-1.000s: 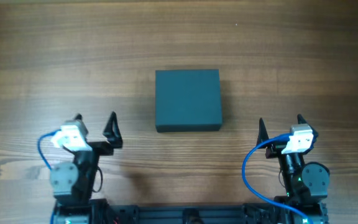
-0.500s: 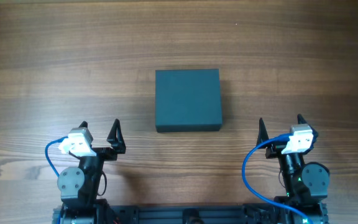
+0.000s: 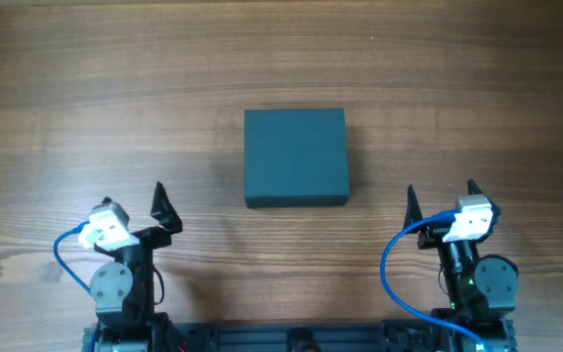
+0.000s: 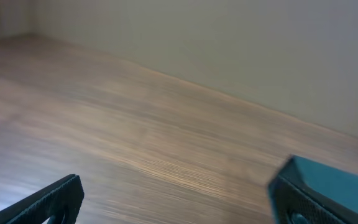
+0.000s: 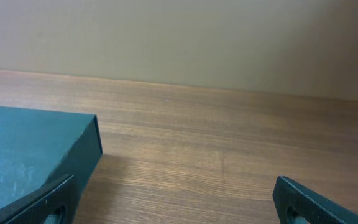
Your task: Pack container
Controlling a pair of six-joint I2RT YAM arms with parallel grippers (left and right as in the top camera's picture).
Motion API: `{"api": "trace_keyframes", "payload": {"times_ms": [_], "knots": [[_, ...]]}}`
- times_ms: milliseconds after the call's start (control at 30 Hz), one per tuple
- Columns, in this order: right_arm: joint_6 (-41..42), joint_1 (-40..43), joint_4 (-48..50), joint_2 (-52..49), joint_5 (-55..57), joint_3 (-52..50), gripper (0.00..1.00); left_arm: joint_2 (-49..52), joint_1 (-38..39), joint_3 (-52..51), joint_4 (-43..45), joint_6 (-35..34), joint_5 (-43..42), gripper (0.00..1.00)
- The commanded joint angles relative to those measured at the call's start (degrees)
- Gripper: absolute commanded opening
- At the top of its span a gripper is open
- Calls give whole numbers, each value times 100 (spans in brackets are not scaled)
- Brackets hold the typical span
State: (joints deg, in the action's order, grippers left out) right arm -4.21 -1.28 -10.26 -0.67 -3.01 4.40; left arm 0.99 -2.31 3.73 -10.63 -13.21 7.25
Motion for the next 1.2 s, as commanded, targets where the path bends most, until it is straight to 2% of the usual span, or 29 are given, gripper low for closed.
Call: {"api": "trace_keyframes", "payload": {"times_ms": [0, 167, 267, 367, 433, 500, 600, 1167], "knots": [[-15, 22, 11, 52, -52, 7, 100, -63, 22, -42, 31, -57, 481, 100], [-15, 22, 11, 52, -52, 7, 100, -61, 22, -42, 33, -57, 481, 100], [-13, 22, 11, 52, -52, 7, 100, -63, 22, -42, 321, -17, 393, 100], [-13, 22, 11, 52, -52, 7, 100, -63, 22, -42, 326, 1436, -1060, 100], [-15, 22, 11, 52, -52, 7, 100, -63, 22, -42, 61, 1840, -1335, 100], [-15, 22, 11, 52, -52, 7, 100, -63, 22, -42, -33, 1823, -1305, 100], [-15, 22, 11, 52, -52, 7, 100, -63, 22, -42, -33, 1403, -1294, 100], [-13, 22, 11, 52, -52, 7, 100, -61, 22, -42, -35, 1386, -1298, 100]]}}
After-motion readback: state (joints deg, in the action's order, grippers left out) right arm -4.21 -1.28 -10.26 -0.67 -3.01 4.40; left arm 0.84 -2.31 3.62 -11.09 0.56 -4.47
